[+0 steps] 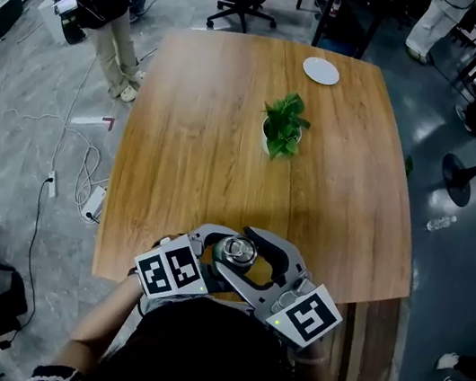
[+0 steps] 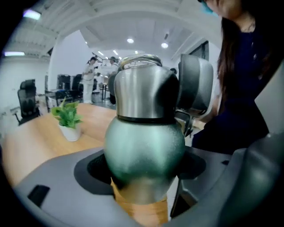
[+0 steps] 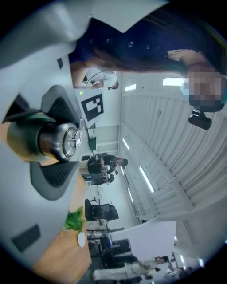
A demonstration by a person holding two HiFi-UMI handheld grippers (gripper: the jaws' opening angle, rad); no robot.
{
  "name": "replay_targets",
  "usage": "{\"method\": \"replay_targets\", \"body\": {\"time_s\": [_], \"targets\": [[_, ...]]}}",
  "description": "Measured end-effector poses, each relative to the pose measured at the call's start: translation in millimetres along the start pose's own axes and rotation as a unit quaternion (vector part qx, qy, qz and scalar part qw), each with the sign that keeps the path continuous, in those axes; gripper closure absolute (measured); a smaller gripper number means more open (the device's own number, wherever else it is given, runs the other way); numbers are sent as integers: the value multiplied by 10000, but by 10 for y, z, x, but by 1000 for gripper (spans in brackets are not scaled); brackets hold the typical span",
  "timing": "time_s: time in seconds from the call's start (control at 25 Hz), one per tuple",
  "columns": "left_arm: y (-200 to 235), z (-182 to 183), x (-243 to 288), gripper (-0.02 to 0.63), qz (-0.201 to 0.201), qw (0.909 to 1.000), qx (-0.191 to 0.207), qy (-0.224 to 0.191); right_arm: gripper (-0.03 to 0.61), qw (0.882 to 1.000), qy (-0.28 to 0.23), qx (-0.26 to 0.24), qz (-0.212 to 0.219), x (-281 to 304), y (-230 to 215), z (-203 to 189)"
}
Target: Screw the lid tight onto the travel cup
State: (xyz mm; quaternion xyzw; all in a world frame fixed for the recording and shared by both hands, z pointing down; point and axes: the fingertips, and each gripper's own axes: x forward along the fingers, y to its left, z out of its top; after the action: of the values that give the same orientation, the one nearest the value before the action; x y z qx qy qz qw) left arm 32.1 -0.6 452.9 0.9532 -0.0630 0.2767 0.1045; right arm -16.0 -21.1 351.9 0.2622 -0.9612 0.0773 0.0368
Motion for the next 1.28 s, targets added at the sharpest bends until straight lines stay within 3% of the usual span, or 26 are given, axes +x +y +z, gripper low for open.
{"method": "replay_targets", "body": {"time_s": [0.08,0.12,0.24,0.32,0.4,0.44,0.52,0.64,0.76,0.8,0.88,1.0,1.08,1.16,1.28], "targets": [[79,-70,-7,233,352,9989,219,213,304,9999,48,121,22,12,2,-23],[54,-90,-13,233,225,9991,280,219,304,9995,28,246,175,14,27,-19],[-210,-56,-61,233,-923,9955,189,-96,302,9957,-52,499,785,-7,143,22],[-407,-8,-101,233,-1700,9851,11,-275,302,9910,-114,650,1161,-22,220,53],[-525,37,-107,233,-2139,9761,-110,-363,302,9874,-193,749,1379,-19,263,83],[-532,52,-99,233,-2160,9755,-144,-385,303,9878,-217,726,1359,-10,262,93],[-434,59,-62,233,-1816,9825,-197,-367,304,9930,-199,568,1019,6,192,88],[-159,7,9,233,-799,9966,-161,-131,304,9993,-52,281,245,24,18,13],[41,-56,46,233,50,9999,-17,122,304,9996,24,215,-179,55,-71,-13],[35,-62,44,233,38,9999,12,119,304,9996,-1,271,-120,61,-58,3],[-118,-37,19,233,-567,9984,25,-49,304,9984,-89,471,287,44,21,26],[-423,55,-58,233,-1831,9822,-131,-407,302,9915,-137,700,1086,7,179,53],[-511,131,-107,233,-2311,9701,-376,-641,304,9890,-131,710,1288,-8,214,56],[-468,187,-107,233,-2265,9697,-516,-760,304,9914,-155,652,1122,-10,157,66],[-261,140,-25,233,-1496,9866,-390,-523,304,9974,-4,454,556,-1,6,2]]}}
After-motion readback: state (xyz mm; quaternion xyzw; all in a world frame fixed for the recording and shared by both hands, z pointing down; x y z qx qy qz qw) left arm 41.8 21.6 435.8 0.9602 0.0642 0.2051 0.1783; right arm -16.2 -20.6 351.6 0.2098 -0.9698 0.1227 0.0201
